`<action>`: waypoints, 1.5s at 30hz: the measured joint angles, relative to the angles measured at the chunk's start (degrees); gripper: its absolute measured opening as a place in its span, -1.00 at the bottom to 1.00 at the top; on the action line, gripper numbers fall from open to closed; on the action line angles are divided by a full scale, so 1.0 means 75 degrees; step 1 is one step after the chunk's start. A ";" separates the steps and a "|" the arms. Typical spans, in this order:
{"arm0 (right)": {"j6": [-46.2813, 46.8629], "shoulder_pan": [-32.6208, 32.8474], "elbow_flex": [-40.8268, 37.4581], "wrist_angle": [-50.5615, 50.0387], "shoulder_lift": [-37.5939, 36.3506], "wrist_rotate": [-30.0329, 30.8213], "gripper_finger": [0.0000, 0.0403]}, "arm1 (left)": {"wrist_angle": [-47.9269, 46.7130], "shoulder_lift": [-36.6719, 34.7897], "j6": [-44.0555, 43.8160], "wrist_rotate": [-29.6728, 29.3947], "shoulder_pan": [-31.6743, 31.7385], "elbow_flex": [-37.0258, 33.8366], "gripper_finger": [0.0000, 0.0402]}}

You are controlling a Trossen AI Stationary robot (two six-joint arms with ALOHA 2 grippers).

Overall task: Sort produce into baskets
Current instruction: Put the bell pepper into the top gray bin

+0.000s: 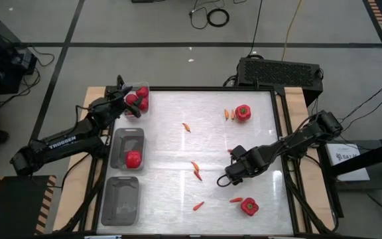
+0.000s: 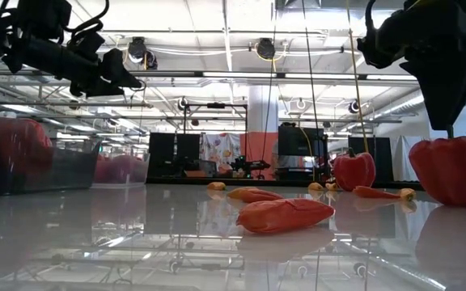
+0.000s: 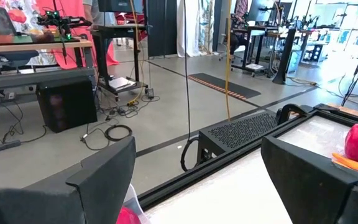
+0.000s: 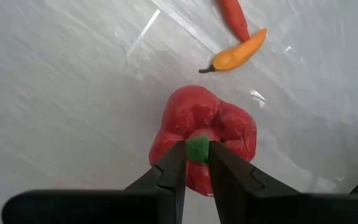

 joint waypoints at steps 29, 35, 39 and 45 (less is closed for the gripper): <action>-0.1222 -0.0090 -0.0070 0.0076 0.0020 -0.0181 -0.97 | 0.0050 -0.0001 -0.0006 0.0004 -0.0002 0.0000 0.75; -0.2096 -0.0325 0.0524 0.0245 0.0017 0.0598 -0.98 | 0.0052 0.0000 -0.0023 0.0006 0.0000 0.0000 0.75; -0.3362 -0.0599 0.0859 0.1306 0.0012 0.1623 -0.99 | 0.0097 -0.0002 -0.0026 0.0006 -0.0003 0.0000 0.75; -0.6320 -0.1179 0.0895 0.4995 0.0085 0.2259 -1.00 | 0.0119 0.0000 -0.0194 0.0009 -0.0002 0.0000 0.75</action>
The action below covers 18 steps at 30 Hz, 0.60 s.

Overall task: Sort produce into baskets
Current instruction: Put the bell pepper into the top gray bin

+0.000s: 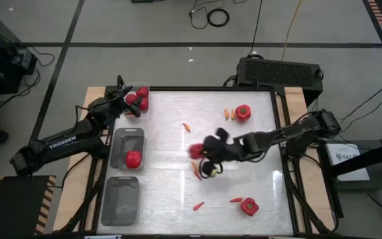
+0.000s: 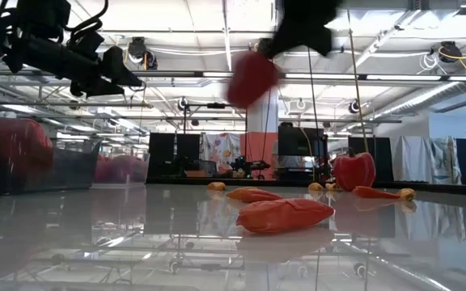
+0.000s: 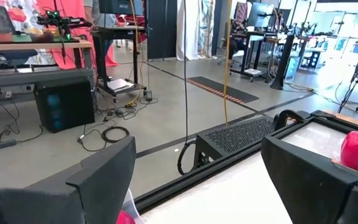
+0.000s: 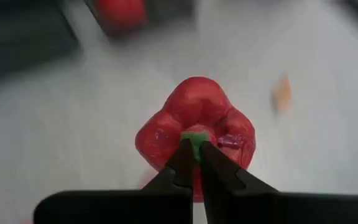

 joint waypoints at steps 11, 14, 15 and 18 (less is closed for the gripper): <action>-0.3766 -0.1187 0.0000 0.6535 0.1803 -0.1337 -1.00 | 0.0007 0.0032 0.0002 0.0015 0.0002 -0.0003 0.75; -0.3918 -0.1519 0.0077 0.8333 0.2508 -0.2122 -1.00 | 0.0001 0.0052 0.0005 0.0015 0.0006 -0.0003 0.75; -0.3887 -0.1614 0.0213 0.8674 0.2730 -0.2267 -1.00 | 0.0003 0.0052 0.0005 0.0015 0.0003 -0.0003 0.75; -0.3768 -0.1869 0.0900 0.8913 0.3490 -0.2576 -1.00 | 0.0010 0.0076 0.0008 0.0014 0.0002 -0.0003 0.75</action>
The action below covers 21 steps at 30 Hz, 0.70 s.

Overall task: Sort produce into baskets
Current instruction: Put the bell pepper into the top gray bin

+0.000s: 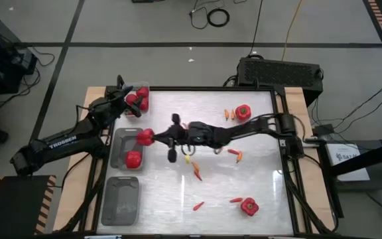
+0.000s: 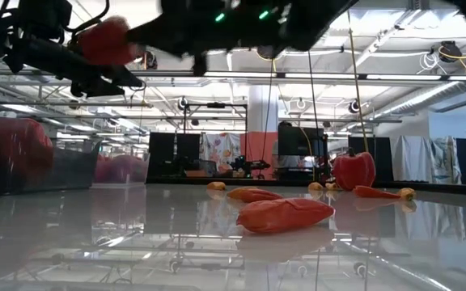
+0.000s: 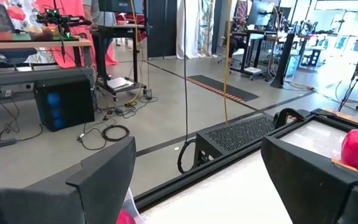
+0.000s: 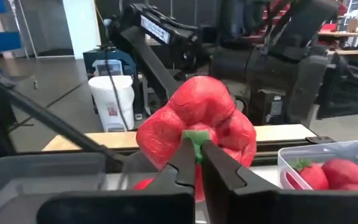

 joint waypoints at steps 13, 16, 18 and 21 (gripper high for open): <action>0.0113 -0.0328 0.3962 -0.1362 0.3017 -0.0616 -0.97 | -0.0060 0.0005 0.0396 -0.0302 0.0004 0.0000 0.75; 0.0124 -0.0383 0.4709 -0.1999 0.3492 -0.0599 -0.93 | -0.0090 0.0005 0.0406 -0.0305 0.0004 0.0000 0.75; 0.0232 -0.0418 0.5059 -0.2351 0.3745 -0.0580 -0.89 | -0.0101 0.0005 0.0408 -0.0302 0.0004 0.0000 0.75; 0.0391 -0.0459 0.5240 -0.2600 0.3947 -0.0450 -0.85 | -0.0124 0.0005 0.0411 -0.0300 0.0004 0.0000 0.75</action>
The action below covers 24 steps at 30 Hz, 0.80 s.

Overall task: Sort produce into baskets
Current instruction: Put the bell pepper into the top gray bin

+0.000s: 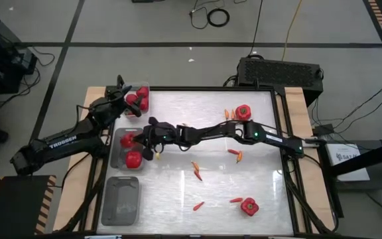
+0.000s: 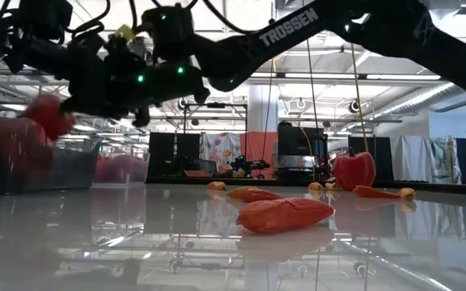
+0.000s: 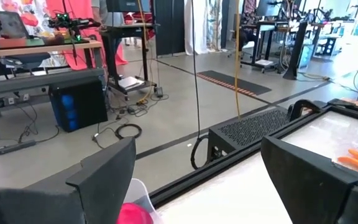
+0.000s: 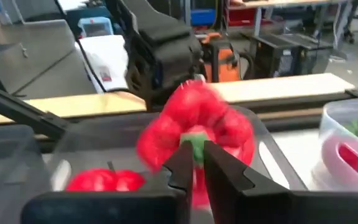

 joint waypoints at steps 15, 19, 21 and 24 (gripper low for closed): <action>0.0069 -0.0272 0.0012 -0.0786 -0.0127 0.0021 -0.67 | -0.0291 0.0001 0.0190 -0.0012 0.0000 0.0000 0.75; 0.0050 -0.0269 0.0009 -0.1707 -0.0538 0.0007 -0.62 | -0.0306 0.0003 0.0198 -0.0029 0.0000 0.0000 0.75; 0.0042 -0.0274 0.0009 -0.2491 -0.0898 -0.0004 -0.59 | -0.0307 0.0003 0.0198 -0.0029 0.0000 0.0000 0.75; -0.0308 -0.0311 0.0009 -0.4037 -0.1591 -0.0018 -0.57 | -0.0317 0.0003 0.0198 -0.0026 0.0000 0.0000 0.75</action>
